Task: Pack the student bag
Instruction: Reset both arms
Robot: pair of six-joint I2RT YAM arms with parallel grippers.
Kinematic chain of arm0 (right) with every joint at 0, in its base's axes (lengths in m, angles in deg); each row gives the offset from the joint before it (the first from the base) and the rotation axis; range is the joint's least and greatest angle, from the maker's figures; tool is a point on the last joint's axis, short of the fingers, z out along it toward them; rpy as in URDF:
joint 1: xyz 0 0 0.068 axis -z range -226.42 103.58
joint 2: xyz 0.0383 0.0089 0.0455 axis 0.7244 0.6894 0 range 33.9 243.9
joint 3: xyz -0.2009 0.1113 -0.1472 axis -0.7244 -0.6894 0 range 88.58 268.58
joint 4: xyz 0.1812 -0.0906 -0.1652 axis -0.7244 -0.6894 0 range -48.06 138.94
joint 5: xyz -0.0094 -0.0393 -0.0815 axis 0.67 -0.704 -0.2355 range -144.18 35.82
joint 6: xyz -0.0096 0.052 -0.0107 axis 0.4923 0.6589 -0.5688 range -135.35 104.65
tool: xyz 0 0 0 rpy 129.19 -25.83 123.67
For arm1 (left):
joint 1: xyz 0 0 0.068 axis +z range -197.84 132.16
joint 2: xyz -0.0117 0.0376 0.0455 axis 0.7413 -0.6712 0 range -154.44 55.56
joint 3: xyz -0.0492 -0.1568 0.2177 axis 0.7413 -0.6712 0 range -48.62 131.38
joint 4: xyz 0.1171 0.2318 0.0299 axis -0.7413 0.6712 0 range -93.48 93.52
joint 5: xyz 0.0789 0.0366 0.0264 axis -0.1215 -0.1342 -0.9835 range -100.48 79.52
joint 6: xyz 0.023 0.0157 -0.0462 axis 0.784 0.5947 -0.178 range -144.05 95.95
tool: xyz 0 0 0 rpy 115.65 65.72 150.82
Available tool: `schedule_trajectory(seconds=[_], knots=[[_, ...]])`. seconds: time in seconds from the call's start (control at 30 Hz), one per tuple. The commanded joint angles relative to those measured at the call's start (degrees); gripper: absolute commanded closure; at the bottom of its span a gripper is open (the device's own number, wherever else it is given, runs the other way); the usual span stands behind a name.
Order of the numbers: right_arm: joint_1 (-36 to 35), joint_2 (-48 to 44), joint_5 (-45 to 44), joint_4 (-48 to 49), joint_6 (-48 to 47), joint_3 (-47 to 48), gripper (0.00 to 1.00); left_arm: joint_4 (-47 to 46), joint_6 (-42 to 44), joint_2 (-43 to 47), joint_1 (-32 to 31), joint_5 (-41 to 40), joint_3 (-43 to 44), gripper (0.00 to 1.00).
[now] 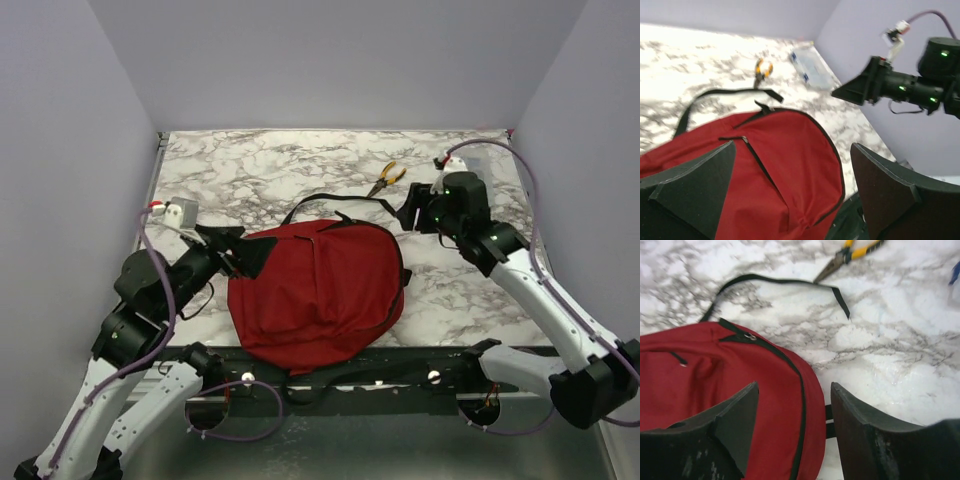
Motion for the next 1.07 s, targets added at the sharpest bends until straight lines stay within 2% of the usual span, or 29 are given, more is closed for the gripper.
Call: schedule_trajectory(seconds=[0.0, 0.13, 0.27, 0.33, 0.6, 0.93, 1.03], knots=[[0.4, -7.9, -1.1, -6.5, -3.8, 6.1, 0.35, 4.7, 5.4, 5.3, 0.4, -8.8, 4.4, 0.01], [0.3, -14.0, -4.9, -9.6, -6.3, 10.6, 0.27, 5.1, 7.8, 9.0, 0.4, -12.3, 7.3, 0.02], [0.4, -19.1, -10.4, -12.0, -8.0, 15.2, 0.07, 5.2, 9.8, 11.4, 0.4, -14.0, 9.2, 0.02], [0.3, -21.3, -11.9, -12.6, -9.5, 16.6, 0.00, 5.2, 10.7, 12.3, 0.4, -14.6, 9.7, 0.02], [0.3, -26.0, -20.7, -15.0, -11.3, 17.1, 0.00, 6.2, 12.3, 14.3, 0.4, -18.4, 9.5, 0.02], [0.4, -32.5, -19.8, -8.7, -10.2, 15.0, 0.00, 6.3, 12.1, 12.6, 0.4, -18.1, 9.6, 0.02], [0.3, -31.8, -20.3, -8.4, -9.7, 15.2, 0.00, 6.2, 11.6, 12.1, 0.4, -17.6, 9.8, 0.02]])
